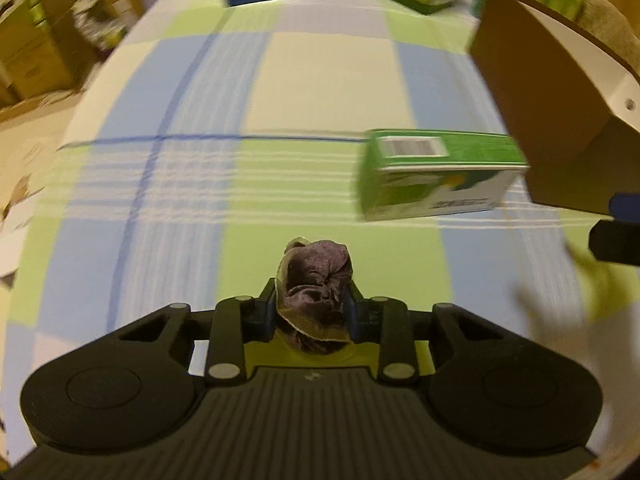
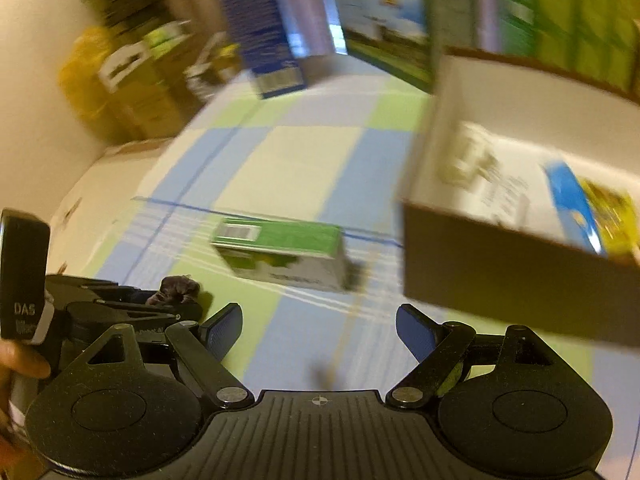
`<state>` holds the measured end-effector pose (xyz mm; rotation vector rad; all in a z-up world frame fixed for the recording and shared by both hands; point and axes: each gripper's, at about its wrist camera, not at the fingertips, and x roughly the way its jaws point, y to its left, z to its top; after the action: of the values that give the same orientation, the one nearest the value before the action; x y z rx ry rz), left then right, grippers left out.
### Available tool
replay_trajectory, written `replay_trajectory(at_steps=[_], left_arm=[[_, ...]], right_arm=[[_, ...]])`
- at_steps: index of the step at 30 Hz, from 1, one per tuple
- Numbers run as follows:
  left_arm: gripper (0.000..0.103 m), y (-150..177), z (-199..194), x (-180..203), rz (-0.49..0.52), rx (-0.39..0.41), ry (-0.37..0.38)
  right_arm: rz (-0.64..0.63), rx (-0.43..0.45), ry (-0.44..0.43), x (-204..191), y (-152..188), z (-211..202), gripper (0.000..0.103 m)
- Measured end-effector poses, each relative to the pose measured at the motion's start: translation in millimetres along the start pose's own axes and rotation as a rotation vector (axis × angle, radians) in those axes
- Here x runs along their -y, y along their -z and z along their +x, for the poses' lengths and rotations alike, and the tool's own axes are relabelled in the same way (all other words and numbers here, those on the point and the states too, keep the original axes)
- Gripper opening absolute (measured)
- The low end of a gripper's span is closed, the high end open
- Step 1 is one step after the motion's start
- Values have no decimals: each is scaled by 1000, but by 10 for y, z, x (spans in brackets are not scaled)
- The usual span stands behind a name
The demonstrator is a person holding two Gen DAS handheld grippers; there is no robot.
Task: Organize objects
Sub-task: 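Grasp the dark scrunchie with the left tool while the right tool grasps the green box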
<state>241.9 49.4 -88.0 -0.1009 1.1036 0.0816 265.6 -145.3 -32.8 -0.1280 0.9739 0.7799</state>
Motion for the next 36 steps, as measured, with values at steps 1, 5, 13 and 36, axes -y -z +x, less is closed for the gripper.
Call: replay_trajectory(at_steps=[1,5,13,36], left_arm=[[28,27,-20,-86,-20,-3,-12],[28,116,-102,-371,-83,-14,-60],[28,220,-193,-666,-170,-16,-95],[29,276,-190,-397,-102,-21,-37]], right_arm=[[-40,6,-10,-52,-35,26,81],[-239,24,-29,-241,-199,204,81],[-576,-58,-55,-475,-342,793,81],[-331,-234,-49,-272,-84,620,27]])
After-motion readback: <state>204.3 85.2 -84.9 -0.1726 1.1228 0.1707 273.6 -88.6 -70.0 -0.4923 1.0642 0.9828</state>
